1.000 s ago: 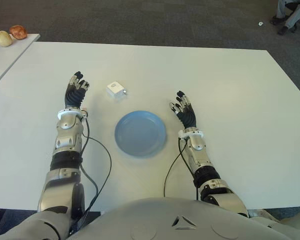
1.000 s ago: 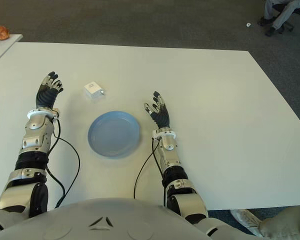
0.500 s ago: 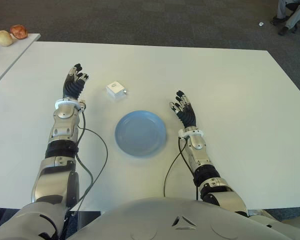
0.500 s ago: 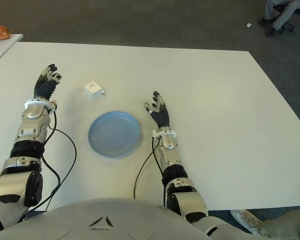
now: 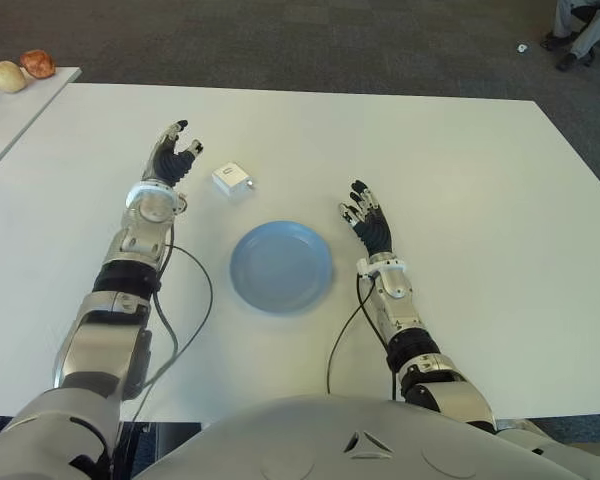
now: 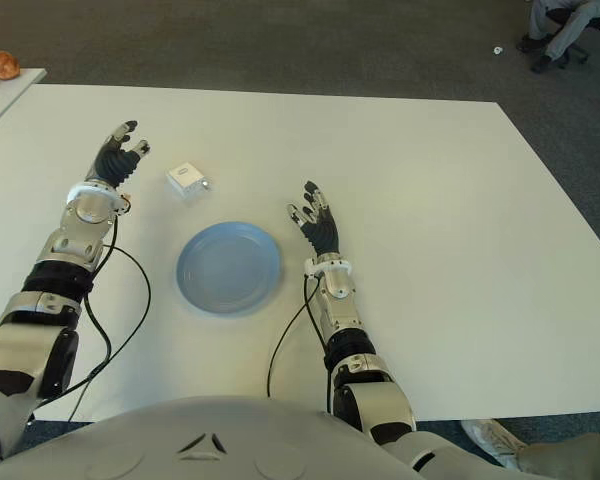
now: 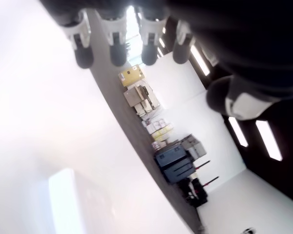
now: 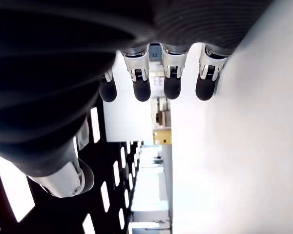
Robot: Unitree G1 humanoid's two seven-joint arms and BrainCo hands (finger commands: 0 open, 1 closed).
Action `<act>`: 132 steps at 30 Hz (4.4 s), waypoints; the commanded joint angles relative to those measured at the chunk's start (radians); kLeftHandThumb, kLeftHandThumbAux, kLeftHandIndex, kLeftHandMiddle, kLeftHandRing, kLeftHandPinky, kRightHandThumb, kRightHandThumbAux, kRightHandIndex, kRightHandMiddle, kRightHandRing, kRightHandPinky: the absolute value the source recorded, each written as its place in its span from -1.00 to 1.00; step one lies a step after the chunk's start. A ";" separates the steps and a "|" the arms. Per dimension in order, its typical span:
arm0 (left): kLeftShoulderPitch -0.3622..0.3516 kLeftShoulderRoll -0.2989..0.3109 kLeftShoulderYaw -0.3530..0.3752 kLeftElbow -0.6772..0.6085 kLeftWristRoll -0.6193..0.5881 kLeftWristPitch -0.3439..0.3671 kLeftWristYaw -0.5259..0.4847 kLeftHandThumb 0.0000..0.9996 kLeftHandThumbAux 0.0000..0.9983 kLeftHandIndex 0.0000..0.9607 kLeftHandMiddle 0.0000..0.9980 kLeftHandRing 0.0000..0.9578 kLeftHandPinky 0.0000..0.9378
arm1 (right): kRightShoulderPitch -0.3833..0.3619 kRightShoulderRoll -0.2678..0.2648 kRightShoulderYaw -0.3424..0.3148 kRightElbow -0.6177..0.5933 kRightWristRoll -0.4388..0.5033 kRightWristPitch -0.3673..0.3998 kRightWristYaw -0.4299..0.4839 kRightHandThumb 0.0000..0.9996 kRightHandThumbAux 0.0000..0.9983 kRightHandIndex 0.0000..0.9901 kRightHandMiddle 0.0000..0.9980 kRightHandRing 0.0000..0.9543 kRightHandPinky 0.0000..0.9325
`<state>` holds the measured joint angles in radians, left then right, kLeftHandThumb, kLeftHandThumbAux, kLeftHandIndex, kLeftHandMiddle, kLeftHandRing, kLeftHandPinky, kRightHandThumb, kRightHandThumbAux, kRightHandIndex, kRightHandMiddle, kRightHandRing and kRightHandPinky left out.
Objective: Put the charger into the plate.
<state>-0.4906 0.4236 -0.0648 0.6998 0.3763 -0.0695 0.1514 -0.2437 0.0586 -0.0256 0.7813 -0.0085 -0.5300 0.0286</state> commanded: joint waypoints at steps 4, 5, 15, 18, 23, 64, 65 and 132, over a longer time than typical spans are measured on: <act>-0.110 0.032 -0.239 0.239 0.284 -0.031 0.192 -0.53 -0.36 -1.00 -1.00 -1.00 -1.00 | 0.060 0.002 -0.010 0.049 0.012 0.026 0.001 -0.64 0.35 -0.97 -0.91 -0.94 -0.85; -0.121 0.029 -0.265 0.267 0.311 -0.030 0.215 -0.58 -0.33 -1.00 -1.00 -1.00 -1.00 | 0.061 0.003 -0.010 0.049 0.012 0.026 0.000 -0.64 0.35 -0.96 -0.91 -0.94 -0.85; -0.163 0.040 -0.450 0.412 0.470 -0.075 0.379 -0.81 -0.14 -1.00 -1.00 -1.00 -1.00 | 0.072 0.003 -0.010 0.035 0.011 0.018 -0.004 -0.68 0.34 -0.97 -0.89 -0.91 -0.81; -0.164 0.047 -0.484 0.429 0.494 -0.098 0.403 -0.91 -0.07 -1.00 -1.00 -1.00 -1.00 | 0.075 0.003 -0.010 0.030 0.011 0.020 -0.006 -0.68 0.35 -0.97 -0.89 -0.91 -0.81; -0.170 0.060 -0.552 0.465 0.541 -0.145 0.428 -0.99 0.02 -1.00 -1.00 -1.00 -1.00 | 0.082 0.004 -0.008 0.013 0.010 0.032 -0.009 -0.67 0.38 -0.97 -0.90 -0.92 -0.83; -0.121 0.025 -0.625 0.582 0.474 -0.310 0.304 -1.00 0.29 -1.00 -1.00 -1.00 -1.00 | 0.122 0.008 0.005 -0.063 0.005 0.054 -0.027 -0.70 0.36 -0.96 -0.90 -0.91 -0.80; -0.120 0.024 -0.624 0.582 0.470 -0.312 0.302 -1.00 0.28 -1.00 -1.00 -1.00 -1.00 | 0.122 0.008 0.005 -0.063 0.005 0.054 -0.026 -0.70 0.37 -0.96 -0.89 -0.90 -0.80; 0.379 0.452 -0.319 -0.141 0.120 -0.497 -0.198 -1.00 0.04 -1.00 -1.00 -1.00 -0.78 | 0.107 0.019 -0.006 -0.056 0.031 0.054 -0.009 -0.78 0.35 -0.96 -0.88 -0.90 -0.81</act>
<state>-0.1671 0.8697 -0.3840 0.5825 0.4885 -0.5939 0.0227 -0.1666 0.0591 -0.0262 0.6770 0.0078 -0.5043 0.0169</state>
